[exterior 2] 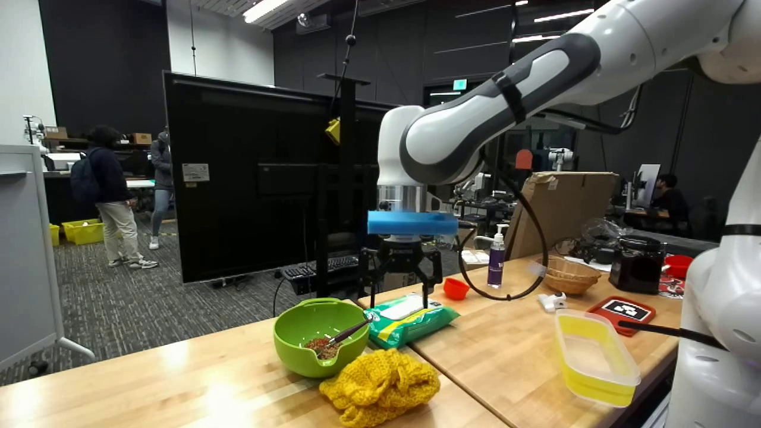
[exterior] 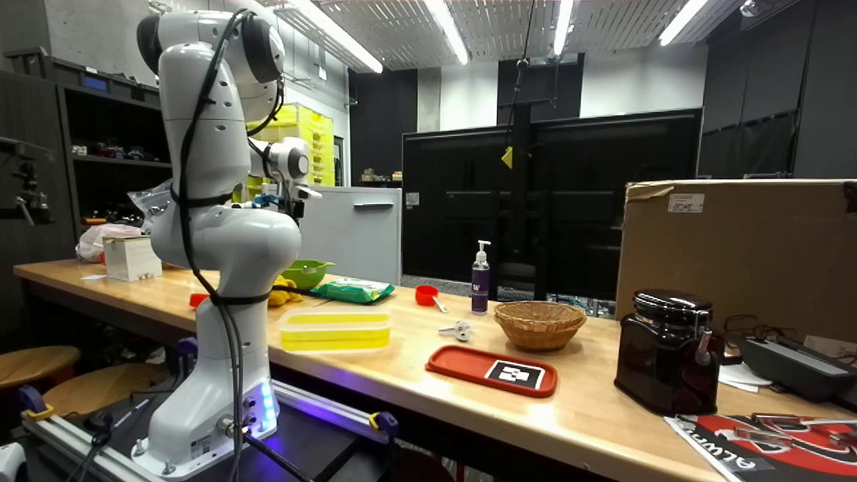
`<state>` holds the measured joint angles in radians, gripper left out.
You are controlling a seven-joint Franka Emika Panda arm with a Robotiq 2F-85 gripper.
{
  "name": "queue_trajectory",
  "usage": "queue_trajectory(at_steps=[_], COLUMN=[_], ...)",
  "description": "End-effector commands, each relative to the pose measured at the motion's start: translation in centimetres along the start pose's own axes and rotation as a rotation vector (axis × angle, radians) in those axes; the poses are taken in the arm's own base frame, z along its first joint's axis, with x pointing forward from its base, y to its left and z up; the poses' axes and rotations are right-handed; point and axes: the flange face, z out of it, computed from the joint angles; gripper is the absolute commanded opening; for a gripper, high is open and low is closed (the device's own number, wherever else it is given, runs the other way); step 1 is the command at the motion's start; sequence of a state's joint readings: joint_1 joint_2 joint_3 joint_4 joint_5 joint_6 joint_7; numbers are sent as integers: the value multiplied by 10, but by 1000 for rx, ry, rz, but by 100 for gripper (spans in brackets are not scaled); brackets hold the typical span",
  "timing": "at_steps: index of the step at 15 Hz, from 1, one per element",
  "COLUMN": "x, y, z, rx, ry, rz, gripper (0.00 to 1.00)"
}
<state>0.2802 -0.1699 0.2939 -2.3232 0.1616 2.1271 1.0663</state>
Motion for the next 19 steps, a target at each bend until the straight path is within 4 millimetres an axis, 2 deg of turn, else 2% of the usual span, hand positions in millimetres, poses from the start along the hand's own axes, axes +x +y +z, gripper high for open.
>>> queue_trajectory(at_steps=[1,7,14,17,19], x=[-4,-6,9,14,17], y=[19,45,95,112,124], z=[-25,-56,-93,-102,-99], rx=[-2,12,49,49,48], ry=[18,48,19,5,-3], rz=[23,74,206,248,263], gripper=[100,100,100,100,100])
